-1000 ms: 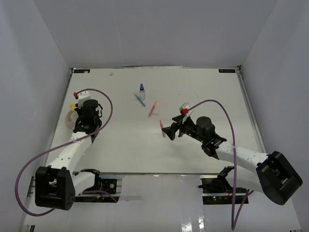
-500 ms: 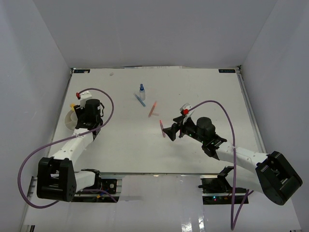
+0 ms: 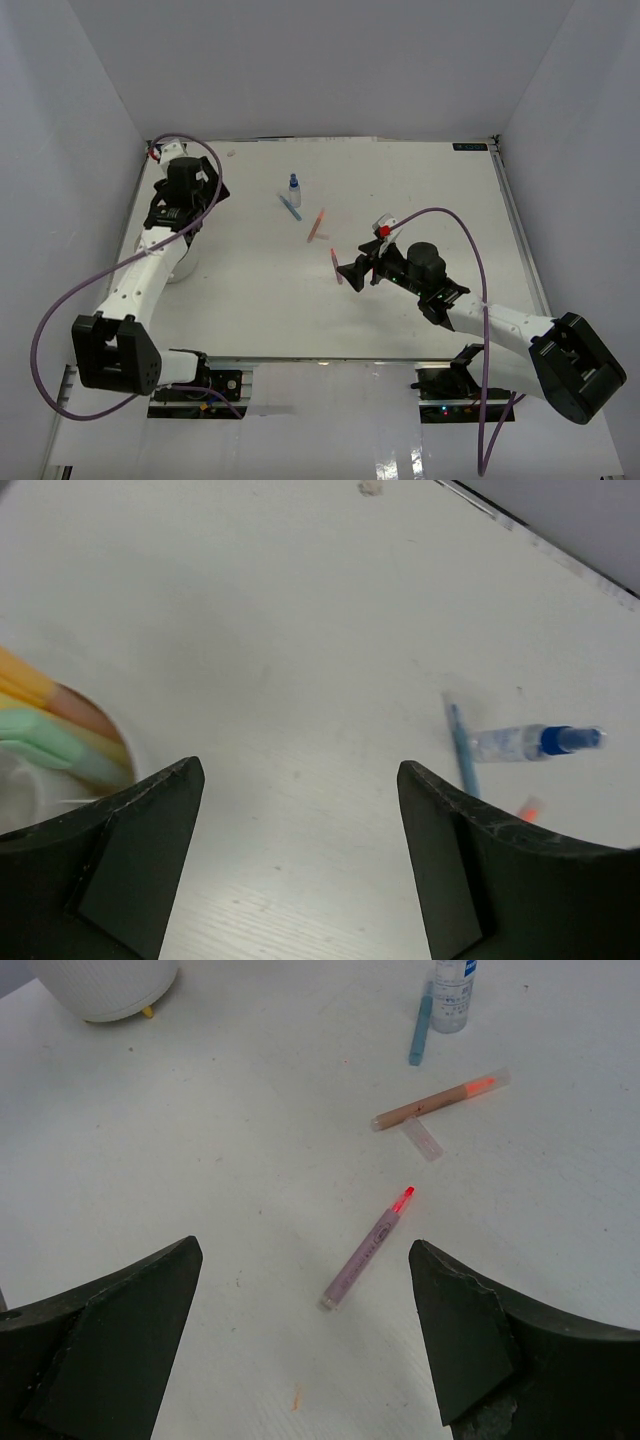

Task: Sort the stationery into containers
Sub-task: Place the pen in the storage box, then pick up the pen from the center of the board.

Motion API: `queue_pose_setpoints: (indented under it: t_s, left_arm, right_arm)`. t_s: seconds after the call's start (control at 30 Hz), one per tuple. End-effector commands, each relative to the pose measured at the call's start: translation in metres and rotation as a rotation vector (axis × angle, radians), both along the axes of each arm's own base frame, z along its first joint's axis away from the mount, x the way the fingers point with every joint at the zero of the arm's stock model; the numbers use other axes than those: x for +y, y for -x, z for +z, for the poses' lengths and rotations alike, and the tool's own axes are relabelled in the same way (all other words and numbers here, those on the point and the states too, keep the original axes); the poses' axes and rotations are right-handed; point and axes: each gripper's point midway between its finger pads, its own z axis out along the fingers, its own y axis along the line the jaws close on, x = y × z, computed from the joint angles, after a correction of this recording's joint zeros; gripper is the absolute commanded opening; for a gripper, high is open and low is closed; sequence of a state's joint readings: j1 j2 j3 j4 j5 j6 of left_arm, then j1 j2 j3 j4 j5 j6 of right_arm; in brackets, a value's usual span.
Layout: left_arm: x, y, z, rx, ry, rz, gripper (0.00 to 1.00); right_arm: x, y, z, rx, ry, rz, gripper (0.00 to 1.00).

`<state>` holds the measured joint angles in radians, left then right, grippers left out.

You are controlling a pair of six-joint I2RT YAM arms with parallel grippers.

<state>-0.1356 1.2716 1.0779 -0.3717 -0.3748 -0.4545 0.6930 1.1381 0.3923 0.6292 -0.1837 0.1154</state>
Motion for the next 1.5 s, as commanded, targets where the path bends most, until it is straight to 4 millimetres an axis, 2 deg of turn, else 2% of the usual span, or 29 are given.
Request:
queue_pose_setpoints:
  t_s: [0.0, 0.03, 0.07, 0.1, 0.17, 0.2, 0.23, 0.3, 0.33, 0.4, 0.43, 0.47, 0.5, 0.53, 0.57, 0.67, 0.7, 0.73, 0.8, 0.87, 0.93, 1.0, 1.3, 1.47]
  left_arm:
    - [-0.052, -0.011, -0.023, 0.111, 0.207, -0.079, 0.89]
    - [-0.065, -0.015, -0.026, 0.122, 0.212, -0.097, 0.89]
    - [-0.073, -0.024, -0.018, 0.106, 0.228, -0.096, 0.89]
    - [-0.079, -0.033, -0.034, 0.145, 0.228, -0.095, 0.88]
    - [-0.093, -0.043, -0.043, 0.169, 0.251, -0.099, 0.86]
    - [-0.098, -0.051, -0.041, 0.16, 0.283, -0.084, 0.85]
    - [-0.102, -0.057, -0.058, 0.192, 0.288, -0.07, 0.84]
    - [-0.107, -0.067, -0.063, 0.199, 0.323, -0.051, 0.82]
    - [-0.113, -0.071, -0.079, 0.231, 0.345, -0.035, 0.81]
    - [-0.12, -0.079, -0.09, 0.247, 0.355, -0.023, 0.79]
    - [-0.127, -0.086, -0.088, 0.238, 0.368, -0.027, 0.78]
    - [-0.13, -0.091, -0.106, 0.272, 0.366, -0.02, 0.77]
    - [-0.135, -0.095, -0.111, 0.278, 0.372, -0.019, 0.77]
    - [-0.142, -0.103, -0.108, 0.266, 0.391, -0.02, 0.77]
    - [-0.145, -0.106, -0.122, 0.29, 0.388, -0.011, 0.76]
    - [-0.155, -0.117, -0.128, 0.29, 0.404, -0.011, 0.76]
    - [-0.158, -0.12, -0.139, 0.308, 0.403, -0.008, 0.76]
    - [-0.162, -0.126, -0.137, 0.298, 0.407, -0.01, 0.76]
    - [-0.164, -0.131, -0.147, 0.306, 0.398, -0.003, 0.75]
    - [-0.169, -0.137, -0.146, 0.296, 0.409, -0.008, 0.75]
    - [-0.17, -0.14, -0.155, 0.307, 0.395, -0.006, 0.75]
    - [-0.171, -0.143, -0.156, 0.303, 0.389, -0.006, 0.75]
    - [-0.164, -0.14, -0.18, 0.345, 0.345, 0.022, 0.7]
    - [-0.159, -0.137, -0.192, 0.379, 0.3, 0.027, 0.61]
  right_arm:
    - [-0.002, -0.005, 0.004, -0.035, -0.007, -0.014, 0.91]
    - [-0.002, -0.005, 0.004, -0.035, -0.007, -0.015, 0.91]
    - [-0.003, -0.006, 0.004, -0.036, -0.006, -0.018, 0.91]
    - [-0.003, -0.006, 0.004, -0.038, -0.005, -0.019, 0.91]
    - [-0.003, -0.006, 0.003, -0.035, -0.003, -0.018, 0.91]
    - [-0.003, -0.006, 0.003, -0.034, -0.002, -0.018, 0.91]
    - [-0.003, -0.006, 0.003, -0.034, -0.001, -0.017, 0.91]
    - [-0.004, -0.007, 0.002, -0.033, 0.001, -0.022, 0.91]
    - [-0.004, -0.007, 0.002, -0.034, 0.002, -0.022, 0.91]
    - [-0.004, -0.008, 0.0, -0.029, 0.004, -0.023, 0.91]
    - [-0.004, -0.008, 0.0, -0.029, 0.005, -0.022, 0.92]
    - [-0.004, -0.008, -0.002, -0.024, 0.009, -0.022, 0.92]
    - [-0.003, -0.008, -0.001, -0.028, 0.008, -0.018, 0.92]
    - [-0.004, -0.008, -0.002, -0.026, 0.011, -0.02, 0.92]
    - [-0.004, -0.008, -0.003, -0.026, 0.011, -0.02, 0.92]
    - [-0.004, -0.008, -0.004, -0.024, 0.015, -0.018, 0.92]
    - [-0.004, -0.008, -0.003, -0.025, 0.013, -0.018, 0.92]
    - [-0.004, -0.008, -0.004, -0.021, 0.014, -0.015, 0.92]
    - [-0.003, -0.008, -0.004, -0.022, 0.012, -0.012, 0.92]
    - [-0.003, -0.008, -0.006, -0.018, 0.017, -0.009, 0.92]
    - [-0.002, -0.008, -0.007, -0.015, 0.02, -0.005, 0.92]
    - [0.0, -0.008, -0.009, -0.01, 0.023, -0.001, 0.92]
    - [0.0, -0.008, -0.01, -0.006, 0.025, 0.002, 0.92]
    - [0.0, -0.008, -0.011, -0.004, 0.026, 0.005, 0.93]
